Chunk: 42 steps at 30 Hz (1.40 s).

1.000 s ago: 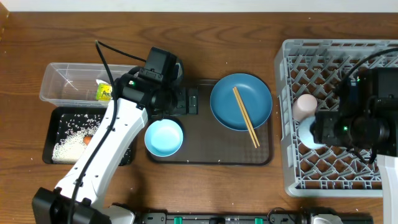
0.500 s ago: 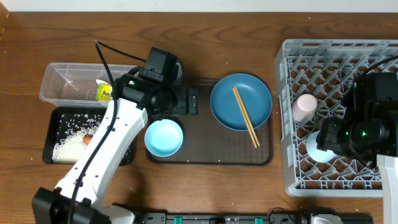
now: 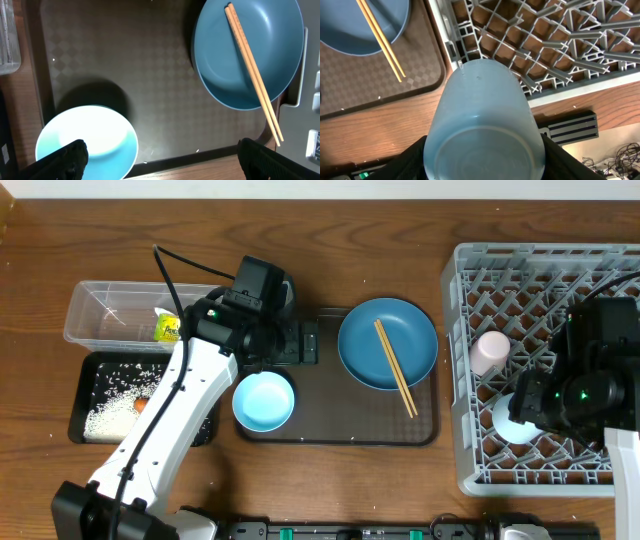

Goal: Sort waste into correct bins and load items into the dishwasher rack
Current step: 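Lower the light-blue cup into the rack and open the right gripper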

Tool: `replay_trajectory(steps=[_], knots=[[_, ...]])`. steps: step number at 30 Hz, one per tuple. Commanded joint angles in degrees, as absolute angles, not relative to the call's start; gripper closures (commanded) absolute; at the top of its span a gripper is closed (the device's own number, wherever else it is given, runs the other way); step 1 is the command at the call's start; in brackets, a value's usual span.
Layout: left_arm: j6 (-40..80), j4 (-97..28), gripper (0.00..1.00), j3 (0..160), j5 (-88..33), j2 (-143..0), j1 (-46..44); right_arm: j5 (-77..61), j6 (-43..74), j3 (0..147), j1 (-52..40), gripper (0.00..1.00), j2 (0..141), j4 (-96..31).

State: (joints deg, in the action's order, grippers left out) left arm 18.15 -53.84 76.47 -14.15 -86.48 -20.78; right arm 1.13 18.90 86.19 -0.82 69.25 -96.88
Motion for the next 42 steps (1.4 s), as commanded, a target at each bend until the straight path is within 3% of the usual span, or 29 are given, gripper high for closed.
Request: replay_trajectory(steps=[1,7,24,34,37,42], knots=[[18.0,-54.2,0.02,76.2,-13.2,-86.8,-20.6,2.4,20.4,84.9,0.4,0.98,68.9,-96.7],[18.0,-54.2,0.02,76.2,-13.2,-86.8,-20.6,5.8,25.3,79.6,0.4,0.98,68.9,-92.9],[18.0,-54.2,0.02,76.2,-13.2,-86.8,-20.6,6.4,25.0,62.6,0.4,0.99,68.9,-76.1],[18.0,-54.2,0.02,76.2,-13.2,-86.8,-20.6,6.4,25.3,60.9,0.4,0.98,68.9,-74.9],[18.0,-54.2,0.02,76.2,-13.2,-86.8,-20.6,6.4,25.3,60.3,0.4,0.96,68.9,-74.1],[18.0,-54.2,0.02,76.2,-13.2,-86.8,-20.6,6.4,25.7,59.4,0.4,0.8,68.9,-73.1]])
